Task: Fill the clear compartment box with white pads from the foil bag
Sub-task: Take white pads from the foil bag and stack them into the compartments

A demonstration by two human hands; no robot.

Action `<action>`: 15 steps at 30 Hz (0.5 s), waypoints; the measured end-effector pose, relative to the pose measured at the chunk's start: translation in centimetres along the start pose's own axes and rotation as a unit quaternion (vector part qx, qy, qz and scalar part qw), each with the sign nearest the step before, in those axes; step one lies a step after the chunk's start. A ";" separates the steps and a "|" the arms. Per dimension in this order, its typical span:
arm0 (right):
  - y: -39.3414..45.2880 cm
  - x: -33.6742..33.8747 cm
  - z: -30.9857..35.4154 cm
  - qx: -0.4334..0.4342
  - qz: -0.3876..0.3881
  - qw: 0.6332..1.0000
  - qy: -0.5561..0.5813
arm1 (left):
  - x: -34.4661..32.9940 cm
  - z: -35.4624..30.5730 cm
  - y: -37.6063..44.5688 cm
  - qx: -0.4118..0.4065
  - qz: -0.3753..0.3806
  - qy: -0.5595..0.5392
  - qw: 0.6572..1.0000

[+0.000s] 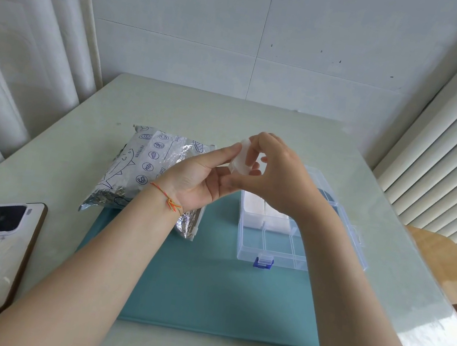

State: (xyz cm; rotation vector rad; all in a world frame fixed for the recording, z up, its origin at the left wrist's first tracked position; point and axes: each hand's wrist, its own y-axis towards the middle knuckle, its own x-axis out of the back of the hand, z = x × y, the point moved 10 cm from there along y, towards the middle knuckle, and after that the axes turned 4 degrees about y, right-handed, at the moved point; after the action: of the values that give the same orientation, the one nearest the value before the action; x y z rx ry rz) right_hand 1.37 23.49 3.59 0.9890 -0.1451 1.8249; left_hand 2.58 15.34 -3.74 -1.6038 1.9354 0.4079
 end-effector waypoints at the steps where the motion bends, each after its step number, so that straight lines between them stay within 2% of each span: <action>1: 0.0 0.0 0.0 0.002 -0.001 1.000 -0.004 | 0.0 0.0 0.0 0.000 -0.001 0.003 1.000; 15: 0.0 -0.3 0.2 0.009 0.003 1.000 -0.024 | 0.1 0.2 0.3 -0.002 -0.011 -0.006 1.000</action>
State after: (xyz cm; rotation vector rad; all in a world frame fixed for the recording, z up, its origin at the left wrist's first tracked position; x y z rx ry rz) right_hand 1.56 23.17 3.49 1.0465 -0.1623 1.8104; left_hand 2.32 15.47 -3.97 -1.6211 1.9075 0.4110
